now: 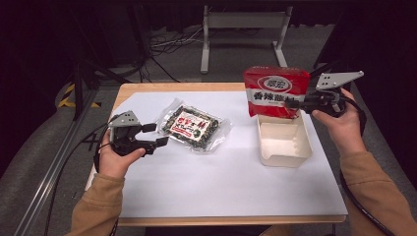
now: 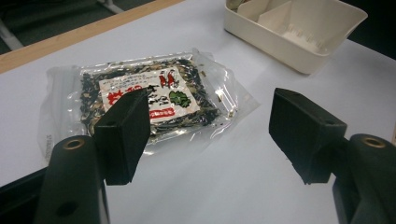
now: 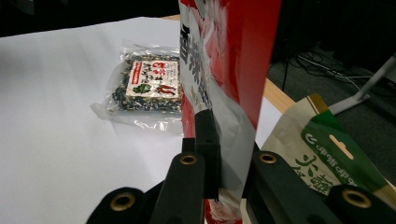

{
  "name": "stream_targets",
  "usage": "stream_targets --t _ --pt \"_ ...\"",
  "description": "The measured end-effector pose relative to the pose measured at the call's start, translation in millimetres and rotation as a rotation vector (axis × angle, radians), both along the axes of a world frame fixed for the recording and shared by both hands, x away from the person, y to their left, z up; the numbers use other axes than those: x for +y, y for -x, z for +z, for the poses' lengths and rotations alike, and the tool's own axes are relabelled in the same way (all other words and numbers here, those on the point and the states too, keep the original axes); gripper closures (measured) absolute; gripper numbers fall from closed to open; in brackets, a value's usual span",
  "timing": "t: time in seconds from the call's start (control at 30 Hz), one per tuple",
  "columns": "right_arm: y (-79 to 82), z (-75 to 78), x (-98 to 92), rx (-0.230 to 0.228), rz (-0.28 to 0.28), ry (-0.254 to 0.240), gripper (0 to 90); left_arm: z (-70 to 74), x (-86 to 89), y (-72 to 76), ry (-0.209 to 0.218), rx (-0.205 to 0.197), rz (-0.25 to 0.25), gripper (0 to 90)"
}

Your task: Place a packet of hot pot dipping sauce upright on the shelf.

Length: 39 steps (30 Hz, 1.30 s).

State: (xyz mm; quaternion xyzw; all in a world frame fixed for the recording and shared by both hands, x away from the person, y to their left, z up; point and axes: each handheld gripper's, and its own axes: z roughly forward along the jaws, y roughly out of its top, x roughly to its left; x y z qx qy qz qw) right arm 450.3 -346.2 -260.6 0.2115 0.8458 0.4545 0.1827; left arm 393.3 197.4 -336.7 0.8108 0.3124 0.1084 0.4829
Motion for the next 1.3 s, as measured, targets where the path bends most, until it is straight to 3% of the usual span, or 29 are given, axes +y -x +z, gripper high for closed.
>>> stream_targets --t 0.47,1.3 --pt "-18.6 -14.2 -24.5 0.047 -0.048 -0.031 86.3 -3.0 2.1 -3.6 0.013 -0.013 -0.011 27.9" --pt "-43.2 -54.5 -41.1 0.13 -0.079 -0.055 86.3 -8.2 6.7 -8.2 0.013 0.008 -0.008 28.5"
